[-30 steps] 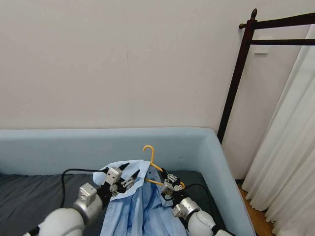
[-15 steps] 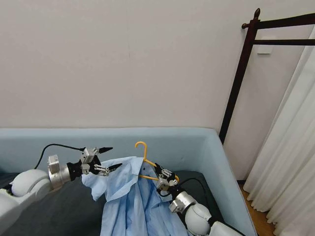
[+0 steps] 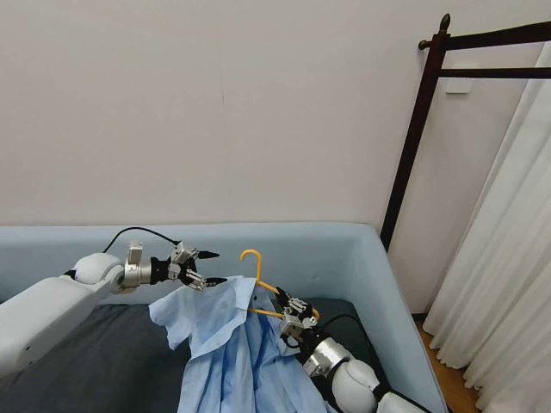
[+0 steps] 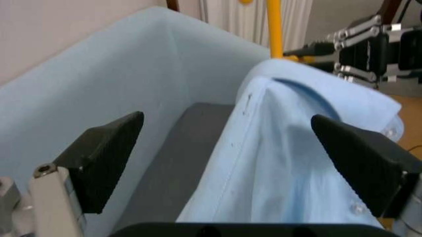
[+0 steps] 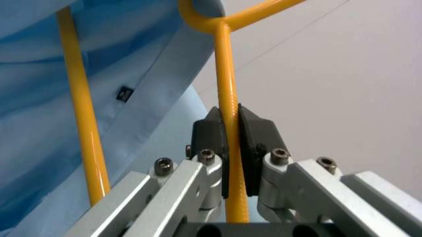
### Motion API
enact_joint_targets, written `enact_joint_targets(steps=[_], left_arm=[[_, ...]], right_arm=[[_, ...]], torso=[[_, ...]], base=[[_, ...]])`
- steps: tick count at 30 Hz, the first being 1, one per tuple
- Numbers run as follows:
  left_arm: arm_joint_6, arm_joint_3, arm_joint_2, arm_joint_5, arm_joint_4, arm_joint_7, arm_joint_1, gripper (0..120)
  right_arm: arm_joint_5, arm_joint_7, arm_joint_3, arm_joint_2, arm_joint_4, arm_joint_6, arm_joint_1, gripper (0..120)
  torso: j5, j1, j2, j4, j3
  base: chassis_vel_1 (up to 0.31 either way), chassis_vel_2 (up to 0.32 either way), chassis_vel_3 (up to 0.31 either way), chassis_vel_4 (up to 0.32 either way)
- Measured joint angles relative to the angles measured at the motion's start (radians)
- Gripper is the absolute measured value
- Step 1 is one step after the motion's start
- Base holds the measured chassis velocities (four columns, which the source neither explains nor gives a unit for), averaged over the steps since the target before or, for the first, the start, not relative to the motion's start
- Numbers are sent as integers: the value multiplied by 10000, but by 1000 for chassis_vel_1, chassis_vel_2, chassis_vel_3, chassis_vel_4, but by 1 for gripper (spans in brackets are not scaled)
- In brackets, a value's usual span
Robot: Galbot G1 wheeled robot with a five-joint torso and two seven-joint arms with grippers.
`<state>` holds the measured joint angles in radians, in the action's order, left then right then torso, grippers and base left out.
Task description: Pick up the clothes from the sofa and hang them on the clothes hanger.
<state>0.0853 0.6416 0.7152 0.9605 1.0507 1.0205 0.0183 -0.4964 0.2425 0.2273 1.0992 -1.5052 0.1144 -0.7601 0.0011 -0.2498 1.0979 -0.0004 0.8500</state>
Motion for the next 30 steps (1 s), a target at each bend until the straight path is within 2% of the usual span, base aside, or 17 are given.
enact_joint_targets(steps=[8, 12, 13, 15, 17, 18, 20, 23, 24, 28, 30], left_arm=[[12, 155, 309, -278, -451, 96, 62, 99], [-14, 198, 510, -400, -679, 146, 35, 90], [-29, 203, 568, -442, -731, 193, 35, 84], [-45, 228, 619, -467, -739, 254, 49, 79], [-80, 382, 670, -489, -737, 372, 66, 66], [-80, 382, 670, -489, -737, 372, 66, 66], [-81, 459, 711, -519, -778, 424, 74, 56], [-79, 494, 724, -525, -821, 456, 78, 51], [-70, 527, 736, -546, -866, 483, 81, 41], [-44, 539, 789, -548, -958, 488, 81, 30], [-36, 539, 824, -532, -979, 485, 64, 19]], right_arm=[[-33, -68, -21, -164, -134, 49, -63, 4], [-60, -83, -24, -126, -150, 99, -178, 4], [-76, -94, -35, -101, -159, 129, -218, 4], [-78, -104, -45, -93, -172, 155, -262, 4], [-93, -104, -60, -95, -177, 263, -336, 4], [-93, -104, -60, -95, -177, 263, -336, 4], [-216, -103, -97, -106, -151, 431, -330, 4], [-267, -102, -100, -113, -127, 527, -301, 4], [-291, -100, -101, -118, -104, 610, -233, 4], [-319, -98, -85, -118, -66, 713, -112, 4], [-319, -96, -52, -113, -33, 722, -62, 4]], torso=[[0, 0, 1, 3, -1], [0, 0, 0, -1, -1], [1, 0, 0, 0, -1], [0, 1, 1, -1, -1], [0, 1, 1, 0, -1], [0, 1, 1, 0, -1], [0, 1, 1, 1, -1], [0, 1, 1, 1, -1], [0, 1, 1, 1, -1], [0, 1, 0, 2, -1], [0, 1, 1, 2, -1]], base=[[0, 0, 0, 0], [0, 0, 0, 0], [0, 0, 0, 0], [0, 0, 0, 0], [0, 0, 0, 0], [0, 0, 0, 0], [0, 0, 0, 0], [0, 0, 0, 0], [0, 0, 0, 0], [0, 0, 0, 0], [0, 0, 0, 0]])
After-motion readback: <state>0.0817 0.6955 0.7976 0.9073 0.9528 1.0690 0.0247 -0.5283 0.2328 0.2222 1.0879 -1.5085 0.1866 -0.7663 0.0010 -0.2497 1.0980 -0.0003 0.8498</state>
